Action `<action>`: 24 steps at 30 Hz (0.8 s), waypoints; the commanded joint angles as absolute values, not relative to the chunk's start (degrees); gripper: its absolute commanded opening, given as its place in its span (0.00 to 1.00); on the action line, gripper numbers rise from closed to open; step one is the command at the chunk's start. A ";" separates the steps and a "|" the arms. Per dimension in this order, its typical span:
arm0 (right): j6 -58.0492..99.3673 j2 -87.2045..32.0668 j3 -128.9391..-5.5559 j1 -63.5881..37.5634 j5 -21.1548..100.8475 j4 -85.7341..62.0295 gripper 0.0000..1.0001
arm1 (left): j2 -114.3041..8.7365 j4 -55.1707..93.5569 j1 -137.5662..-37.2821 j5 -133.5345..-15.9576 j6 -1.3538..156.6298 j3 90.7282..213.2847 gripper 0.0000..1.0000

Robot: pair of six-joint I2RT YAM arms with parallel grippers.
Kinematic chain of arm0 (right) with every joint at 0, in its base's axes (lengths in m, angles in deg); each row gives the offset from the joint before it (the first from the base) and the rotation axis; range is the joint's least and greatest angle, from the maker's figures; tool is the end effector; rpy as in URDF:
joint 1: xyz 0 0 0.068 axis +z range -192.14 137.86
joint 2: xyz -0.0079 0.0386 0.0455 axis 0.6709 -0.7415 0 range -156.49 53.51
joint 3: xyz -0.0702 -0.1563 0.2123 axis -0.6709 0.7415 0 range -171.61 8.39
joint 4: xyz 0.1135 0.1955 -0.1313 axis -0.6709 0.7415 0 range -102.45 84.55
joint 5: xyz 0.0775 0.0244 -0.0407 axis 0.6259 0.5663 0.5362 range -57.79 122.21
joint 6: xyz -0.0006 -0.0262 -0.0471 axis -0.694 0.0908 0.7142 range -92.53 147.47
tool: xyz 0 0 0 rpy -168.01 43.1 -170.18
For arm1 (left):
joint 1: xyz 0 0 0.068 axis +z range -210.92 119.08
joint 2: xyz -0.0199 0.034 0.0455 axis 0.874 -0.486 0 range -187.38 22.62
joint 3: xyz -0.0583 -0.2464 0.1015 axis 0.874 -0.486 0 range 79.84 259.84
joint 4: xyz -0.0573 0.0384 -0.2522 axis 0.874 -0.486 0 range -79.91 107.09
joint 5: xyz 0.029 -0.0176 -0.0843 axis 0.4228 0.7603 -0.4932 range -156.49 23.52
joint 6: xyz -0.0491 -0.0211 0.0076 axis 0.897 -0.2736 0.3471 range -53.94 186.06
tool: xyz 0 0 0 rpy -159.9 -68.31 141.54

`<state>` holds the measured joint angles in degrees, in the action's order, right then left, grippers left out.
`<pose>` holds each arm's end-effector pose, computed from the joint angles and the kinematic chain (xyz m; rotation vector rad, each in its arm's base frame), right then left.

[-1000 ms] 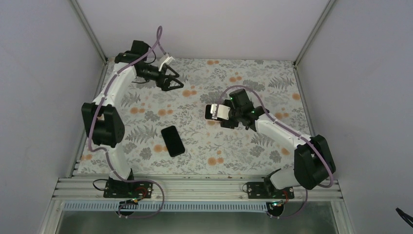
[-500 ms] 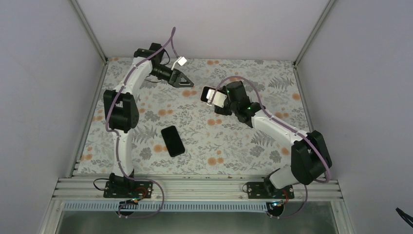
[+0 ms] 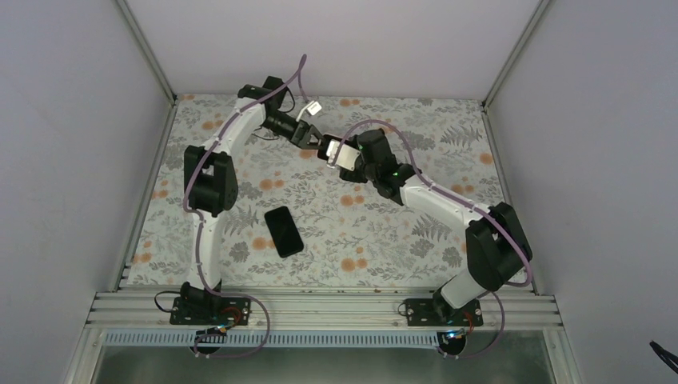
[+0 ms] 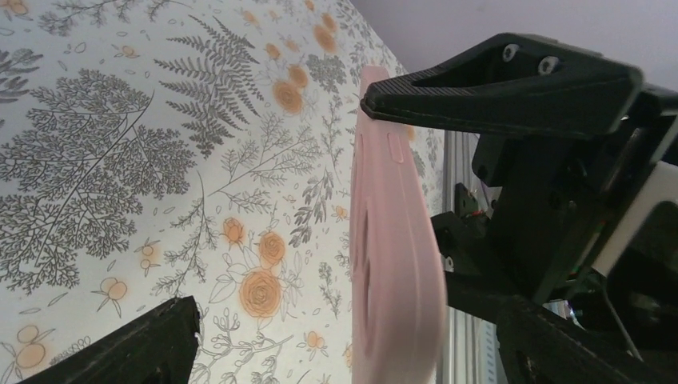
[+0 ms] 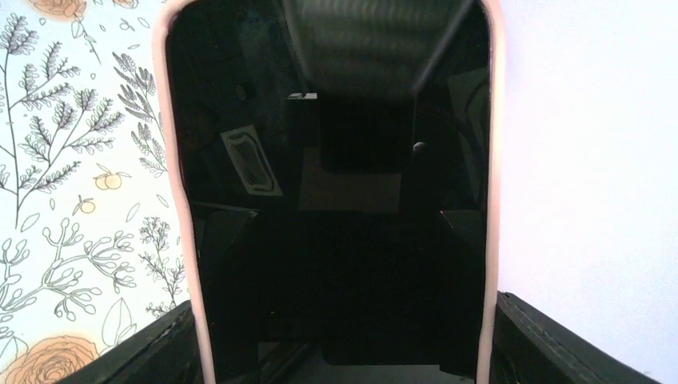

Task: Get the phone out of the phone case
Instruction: Pick up the phone at the center of the board.

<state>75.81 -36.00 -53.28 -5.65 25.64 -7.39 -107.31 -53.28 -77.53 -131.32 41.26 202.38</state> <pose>0.2873 0.2074 0.2567 -1.4004 1.6324 -0.2433 0.4306 -0.1621 0.2568 1.0188 2.2254 -1.5280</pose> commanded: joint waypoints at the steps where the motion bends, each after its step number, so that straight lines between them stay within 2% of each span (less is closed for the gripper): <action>1: 74.68 -35.94 -56.54 -4.38 24.30 -13.24 0.70 | -107.96 -53.67 -78.44 -131.86 41.21 205.29 0.88; 9: 74.71 -36.87 -56.77 -4.23 24.22 -14.34 0.69 | -108.66 -57.44 -78.97 -134.50 38.14 207.36 0.57; 10: 74.61 -37.04 -56.82 -4.26 24.07 -14.43 0.69 | -108.68 -57.90 -79.03 -134.75 37.74 207.49 0.51; 13: 74.58 -37.36 -56.92 -4.25 23.92 -14.47 0.70 | -108.97 -59.32 -79.34 -136.13 36.56 208.03 0.21; 16: 74.52 -37.41 -57.24 -4.22 24.51 -13.71 0.70 | -109.04 -60.60 -79.71 -136.90 35.42 208.78 0.05; 20: 74.32 -36.55 -57.86 -4.24 27.62 -10.75 0.78 | -108.82 -60.69 -80.27 -136.83 35.08 209.20 0.02; 22: 74.23 -35.99 -58.70 -4.26 29.35 -7.69 0.87 | -108.62 -60.69 -80.44 -136.25 35.00 209.28 0.02; 24: 74.08 -34.86 -59.69 -4.37 31.76 -3.59 0.99 | -108.16 -60.71 -80.52 -135.46 34.86 209.20 0.02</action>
<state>74.83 -37.25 -56.28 -4.69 26.86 -6.84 -108.51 -58.15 -78.81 -131.37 36.47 207.38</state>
